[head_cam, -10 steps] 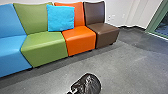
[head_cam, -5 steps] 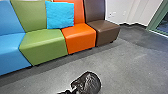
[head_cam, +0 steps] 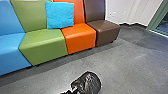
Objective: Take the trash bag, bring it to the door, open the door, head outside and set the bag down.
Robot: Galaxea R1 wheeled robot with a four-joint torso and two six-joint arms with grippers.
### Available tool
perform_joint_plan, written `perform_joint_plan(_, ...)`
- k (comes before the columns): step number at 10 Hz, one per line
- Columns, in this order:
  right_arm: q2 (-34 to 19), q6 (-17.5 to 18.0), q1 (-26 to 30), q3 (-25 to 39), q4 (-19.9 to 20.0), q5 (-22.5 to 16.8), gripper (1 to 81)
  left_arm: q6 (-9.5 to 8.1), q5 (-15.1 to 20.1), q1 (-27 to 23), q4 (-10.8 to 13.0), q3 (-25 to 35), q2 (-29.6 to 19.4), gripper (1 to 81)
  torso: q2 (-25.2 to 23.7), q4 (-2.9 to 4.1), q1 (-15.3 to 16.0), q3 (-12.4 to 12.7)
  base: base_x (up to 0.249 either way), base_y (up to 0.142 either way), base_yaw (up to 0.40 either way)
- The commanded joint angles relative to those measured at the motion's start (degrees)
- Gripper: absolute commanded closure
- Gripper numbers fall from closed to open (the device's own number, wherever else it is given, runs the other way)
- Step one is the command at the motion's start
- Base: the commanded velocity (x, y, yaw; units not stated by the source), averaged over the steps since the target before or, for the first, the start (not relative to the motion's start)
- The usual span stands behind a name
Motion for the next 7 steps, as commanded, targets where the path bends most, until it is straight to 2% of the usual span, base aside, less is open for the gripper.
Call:
perform_joint_plan(1, -3.43, 0.05, 1.14, 0.96, 0.36, -4.42, 1.0, 0.1, 4.08, -6.47, -1.67, 0.88, 0.04, 1.0, -1.21, 0.0, 0.81, 0.0, 0.0, 0.0, 0.0)
perform_joint_plan(5, -3.17, 0.05, 1.05, 0.7, 0.36, -4.42, 1.0, 0.1, 4.08, -6.82, -1.67, 1.59, -0.4, 1.0, -0.96, 0.0, 0.59, 0.0, 0.0, 0.0, 0.0)
perform_joint_plan(6, -3.08, 0.05, 1.05, 0.7, 0.36, -4.5, 1.0, 0.1, 4.08, -6.74, -1.58, 1.5, -0.4, 1.0, -0.96, 0.0, 0.59, -4.2, 0.0, 0.0, 0.0)
perform_joint_plan(7, -3.08, 0.05, 1.14, 0.78, 0.27, -4.5, 1.0, 0.11, 4.08, -6.82, -1.58, 1.5, -0.49, 1.0, -0.96, 0.0, 0.59, -5.53, 0.0, 0.0, 0.0)
